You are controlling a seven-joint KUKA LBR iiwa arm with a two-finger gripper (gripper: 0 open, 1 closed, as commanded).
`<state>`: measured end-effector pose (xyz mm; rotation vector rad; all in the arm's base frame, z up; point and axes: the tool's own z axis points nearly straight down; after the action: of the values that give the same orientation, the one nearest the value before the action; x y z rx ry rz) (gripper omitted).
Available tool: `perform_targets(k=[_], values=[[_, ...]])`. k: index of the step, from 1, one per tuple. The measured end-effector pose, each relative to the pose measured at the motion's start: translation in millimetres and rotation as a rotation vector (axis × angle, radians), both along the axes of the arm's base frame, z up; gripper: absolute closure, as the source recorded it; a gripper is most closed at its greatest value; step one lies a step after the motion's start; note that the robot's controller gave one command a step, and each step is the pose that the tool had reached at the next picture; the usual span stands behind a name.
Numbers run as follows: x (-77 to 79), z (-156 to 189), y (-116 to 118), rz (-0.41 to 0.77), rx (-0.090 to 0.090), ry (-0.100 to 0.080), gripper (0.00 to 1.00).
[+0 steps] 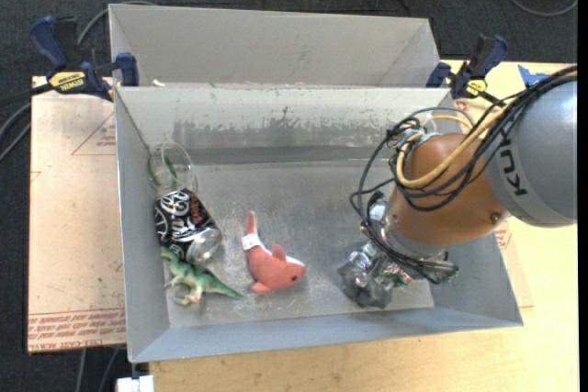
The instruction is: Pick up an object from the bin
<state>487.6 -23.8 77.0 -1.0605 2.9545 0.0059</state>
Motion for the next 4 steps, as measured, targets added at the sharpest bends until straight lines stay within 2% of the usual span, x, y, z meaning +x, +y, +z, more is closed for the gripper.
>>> perform_targets(k=[1, 2, 3, 4], values=[[0.0, 0, 0, 0.000, 0.000, 0.000, 1.00], [19.6, 0, -25, 0.000, 0.001, -0.001, 1.00], [-5.1, 22, -40, 0.070, 0.001, 0.000, 1.00], [17.4, 91, -88, -0.029, -0.001, -0.011, 1.00]])
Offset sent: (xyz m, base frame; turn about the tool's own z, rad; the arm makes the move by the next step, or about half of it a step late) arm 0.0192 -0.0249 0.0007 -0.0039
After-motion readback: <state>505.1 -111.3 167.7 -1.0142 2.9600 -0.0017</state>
